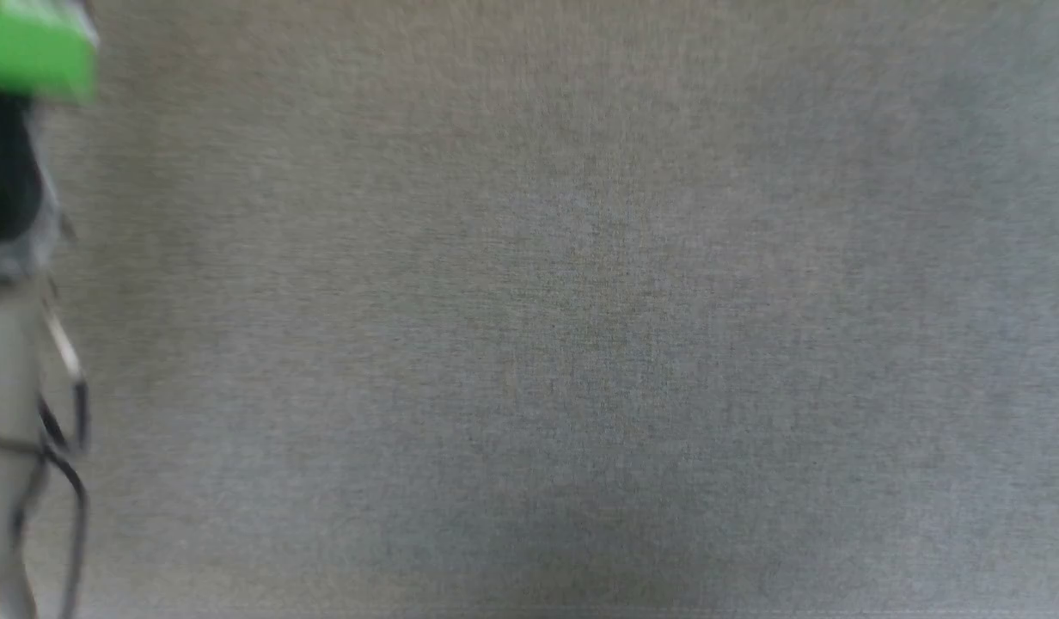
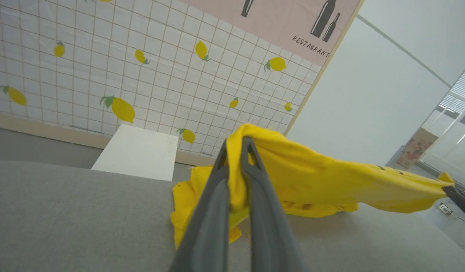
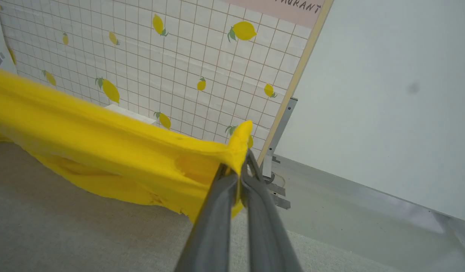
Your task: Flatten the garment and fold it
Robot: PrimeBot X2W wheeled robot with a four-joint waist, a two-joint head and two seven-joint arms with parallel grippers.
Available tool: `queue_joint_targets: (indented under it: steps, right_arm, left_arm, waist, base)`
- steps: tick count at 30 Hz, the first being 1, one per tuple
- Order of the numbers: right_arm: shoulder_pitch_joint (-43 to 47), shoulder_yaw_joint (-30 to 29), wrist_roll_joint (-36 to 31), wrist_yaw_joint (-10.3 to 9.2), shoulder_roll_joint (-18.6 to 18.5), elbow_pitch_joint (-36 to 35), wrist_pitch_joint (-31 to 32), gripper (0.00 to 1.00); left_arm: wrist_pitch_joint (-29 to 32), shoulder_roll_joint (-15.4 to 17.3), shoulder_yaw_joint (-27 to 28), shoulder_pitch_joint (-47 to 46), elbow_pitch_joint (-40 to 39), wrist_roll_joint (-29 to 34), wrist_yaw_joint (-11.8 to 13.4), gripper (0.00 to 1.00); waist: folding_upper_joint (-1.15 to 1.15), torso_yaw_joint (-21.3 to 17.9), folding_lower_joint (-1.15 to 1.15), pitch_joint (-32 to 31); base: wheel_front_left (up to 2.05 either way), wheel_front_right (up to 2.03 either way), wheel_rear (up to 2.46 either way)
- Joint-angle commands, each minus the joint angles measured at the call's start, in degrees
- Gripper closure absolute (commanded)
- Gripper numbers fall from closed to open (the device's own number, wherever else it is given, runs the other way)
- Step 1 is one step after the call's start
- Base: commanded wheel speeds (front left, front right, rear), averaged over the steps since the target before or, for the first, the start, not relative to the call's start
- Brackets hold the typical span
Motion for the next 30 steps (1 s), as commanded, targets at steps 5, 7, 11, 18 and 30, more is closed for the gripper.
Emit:
queue_joint_targets:
  steps: [5, 7, 11, 18, 30]
  right_arm:
    - [16.1, -3.2, 5.6, -0.13, -1.5, -11.2, 8.3, 1.00]
    - [22.0, -5.0, 6.9, -0.13, -1.0, -14.8, 11.0, 1.00]
    - [33.4, -9.0, 8.7, -0.13, 0.9, -19.9, 15.0, 1.00]
    - [49.9, -13.8, 11.2, -0.13, 5.0, -24.1, 19.3, 1.00]
    - [70.6, -17.7, 16.8, -0.13, 11.4, -26.6, 24.8, 1.00]
  left_arm:
    - [2.3, 1.2, 1.1, 16.0, -6.0, -3.8, 3.4, 1.00]
    - [2.8, 1.4, 1.1, 21.6, -7.5, -5.1, 3.9, 1.00]
    - [3.7, 1.5, -0.2, 32.2, -9.2, -6.8, 4.2, 1.00]
    - [4.5, 1.2, -5.5, 46.1, -7.6, -6.1, 4.7, 1.00]
    - [7.9, 0.0, -9.8, 60.7, -2.8, -11.7, 4.5, 1.00]
  waist:
    - [0.00, 1.8, 0.00, -9.6]
    - [0.00, 1.9, 0.00, -11.3]
    - [0.00, 2.4, 0.00, -14.4]
    - [0.00, 3.2, 0.00, -18.4]
    - [0.00, 3.2, 0.00, -24.1]
  base:
    - [0.00, 0.00, 0.00]
    - [0.00, 0.00, 0.00]
    - [0.00, 0.00, 0.00]
    - [0.00, 0.00, 0.00]
    - [0.00, 0.00, 0.00]
